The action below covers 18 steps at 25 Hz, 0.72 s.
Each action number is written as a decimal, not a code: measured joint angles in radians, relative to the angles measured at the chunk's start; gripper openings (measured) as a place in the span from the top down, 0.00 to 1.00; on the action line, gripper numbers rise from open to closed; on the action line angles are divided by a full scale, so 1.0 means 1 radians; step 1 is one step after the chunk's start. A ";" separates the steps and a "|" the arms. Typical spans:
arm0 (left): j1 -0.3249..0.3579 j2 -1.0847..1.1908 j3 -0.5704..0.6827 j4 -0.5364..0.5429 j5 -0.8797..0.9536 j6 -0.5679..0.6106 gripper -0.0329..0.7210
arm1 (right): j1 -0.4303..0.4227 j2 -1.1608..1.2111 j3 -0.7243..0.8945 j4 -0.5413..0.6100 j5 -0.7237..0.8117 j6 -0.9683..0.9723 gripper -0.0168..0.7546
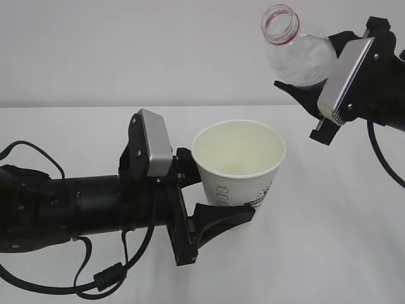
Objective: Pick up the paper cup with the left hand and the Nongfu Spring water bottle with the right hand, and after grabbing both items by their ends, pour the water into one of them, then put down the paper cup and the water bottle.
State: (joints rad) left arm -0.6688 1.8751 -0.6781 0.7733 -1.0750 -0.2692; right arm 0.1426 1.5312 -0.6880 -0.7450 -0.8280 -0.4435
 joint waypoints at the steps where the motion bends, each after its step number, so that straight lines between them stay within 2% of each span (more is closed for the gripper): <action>1: 0.000 0.000 0.000 0.000 0.000 0.000 0.24 | 0.000 0.000 0.000 0.000 0.002 -0.006 0.38; 18: 0.000 0.000 0.000 0.000 0.000 0.007 0.25 | 0.000 0.000 0.000 0.031 0.004 -0.172 0.38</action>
State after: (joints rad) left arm -0.6688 1.8751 -0.6781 0.7733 -1.0750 -0.2627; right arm 0.1426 1.5312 -0.6880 -0.7137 -0.8242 -0.6158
